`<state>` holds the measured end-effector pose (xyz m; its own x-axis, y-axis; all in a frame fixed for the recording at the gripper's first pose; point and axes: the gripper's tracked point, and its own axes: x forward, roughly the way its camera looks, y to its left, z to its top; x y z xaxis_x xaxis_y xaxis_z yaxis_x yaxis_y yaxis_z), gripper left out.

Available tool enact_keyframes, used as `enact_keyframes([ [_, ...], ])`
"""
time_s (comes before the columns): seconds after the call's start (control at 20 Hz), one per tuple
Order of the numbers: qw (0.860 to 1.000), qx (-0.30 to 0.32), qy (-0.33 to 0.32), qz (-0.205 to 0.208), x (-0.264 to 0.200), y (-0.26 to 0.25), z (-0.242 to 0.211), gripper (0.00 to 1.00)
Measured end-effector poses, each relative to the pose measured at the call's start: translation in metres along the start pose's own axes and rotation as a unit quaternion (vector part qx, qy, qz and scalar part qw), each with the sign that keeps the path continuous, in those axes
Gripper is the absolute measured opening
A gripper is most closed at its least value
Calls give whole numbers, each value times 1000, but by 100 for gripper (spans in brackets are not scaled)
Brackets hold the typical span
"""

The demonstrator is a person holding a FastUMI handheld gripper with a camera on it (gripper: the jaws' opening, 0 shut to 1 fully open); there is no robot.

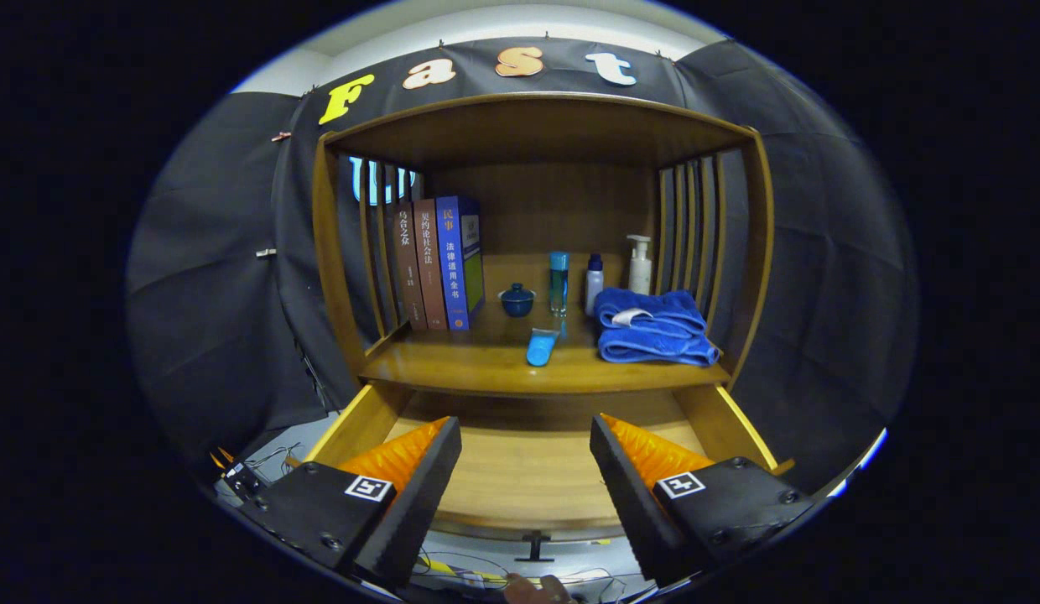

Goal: Pull open the drawer, take out the items inside it, and place them on the countertop above the cabinet.

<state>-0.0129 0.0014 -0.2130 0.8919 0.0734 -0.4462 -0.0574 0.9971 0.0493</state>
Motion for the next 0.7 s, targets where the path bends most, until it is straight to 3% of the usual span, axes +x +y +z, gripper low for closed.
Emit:
enact_keyframes([
  [0.3, 1000, 8, 18, 4, -28, 6, -71, 99],
  [0.7, 998, 27, 54, -13, -10, -11, -128, 99],
])
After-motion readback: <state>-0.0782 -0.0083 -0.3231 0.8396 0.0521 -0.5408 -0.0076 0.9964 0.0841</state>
